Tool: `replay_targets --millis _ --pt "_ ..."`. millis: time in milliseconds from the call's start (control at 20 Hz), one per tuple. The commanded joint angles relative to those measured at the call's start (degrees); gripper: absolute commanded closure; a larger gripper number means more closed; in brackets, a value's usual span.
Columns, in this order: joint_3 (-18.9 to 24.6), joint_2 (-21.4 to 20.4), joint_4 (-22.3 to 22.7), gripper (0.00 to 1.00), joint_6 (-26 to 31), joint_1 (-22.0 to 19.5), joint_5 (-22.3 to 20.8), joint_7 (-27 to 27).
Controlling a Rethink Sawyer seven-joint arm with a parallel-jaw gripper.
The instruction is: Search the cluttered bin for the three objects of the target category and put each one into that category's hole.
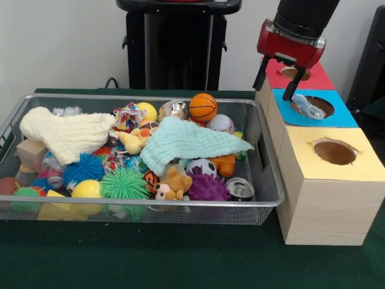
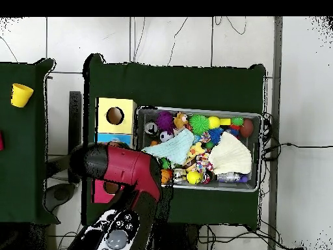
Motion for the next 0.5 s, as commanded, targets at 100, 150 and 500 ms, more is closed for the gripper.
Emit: replay_targets --millis 100,150,500 --pt "8.2 1.0 2.0 0.0 -9.6 -2.4 2.9 12.9" --pt "8.8 1.1 2.6 0.0 -10.3 -2.7 3.3 13.0" --pt "10.6 2.5 3.2 0.0 -10.9 -3.1 5.5 14.4"
